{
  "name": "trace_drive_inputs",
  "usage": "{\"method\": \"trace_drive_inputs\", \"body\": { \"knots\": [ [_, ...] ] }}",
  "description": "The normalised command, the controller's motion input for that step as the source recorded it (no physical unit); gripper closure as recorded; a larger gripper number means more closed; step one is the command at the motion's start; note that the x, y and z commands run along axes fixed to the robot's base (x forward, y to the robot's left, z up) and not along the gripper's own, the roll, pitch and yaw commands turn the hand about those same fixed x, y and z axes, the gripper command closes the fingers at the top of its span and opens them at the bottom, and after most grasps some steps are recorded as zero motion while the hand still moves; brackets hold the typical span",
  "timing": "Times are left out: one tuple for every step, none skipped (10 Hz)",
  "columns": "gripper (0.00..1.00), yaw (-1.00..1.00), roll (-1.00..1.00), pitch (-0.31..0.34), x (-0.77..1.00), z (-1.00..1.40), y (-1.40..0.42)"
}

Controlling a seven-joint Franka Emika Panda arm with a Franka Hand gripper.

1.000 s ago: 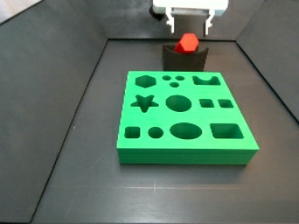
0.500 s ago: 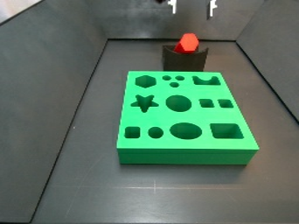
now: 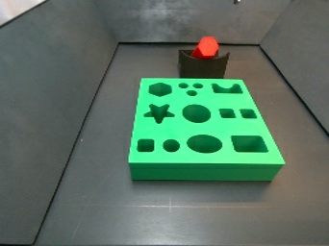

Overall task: Pick up the hexagon object. Move up. Place the hexagon object on the fixture. Regrasp the hexagon object. Move to above the board. Insert the hexagon object.
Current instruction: Regrasp the hexagon object.

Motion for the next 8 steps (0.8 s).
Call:
{"method": "trace_drive_inputs", "body": {
  "knots": [
    [0.00,0.02,1.00,0.039,0.00,0.03,-0.03],
    [0.00,0.02,1.00,0.035,-0.01,0.03,-0.03],
    [0.00,0.02,1.00,0.030,-0.02,0.02,-0.03],
    [0.00,0.02,1.00,0.027,-0.03,0.01,-0.03],
    [0.00,0.02,1.00,0.020,-0.03,0.00,-0.02],
    [0.00,0.02,1.00,0.015,-0.02,0.00,-0.02],
    [0.00,0.02,1.00,0.009,-0.02,0.00,-0.02],
    [0.00,0.02,1.00,0.007,-0.02,0.00,-0.02]
  ]
}}
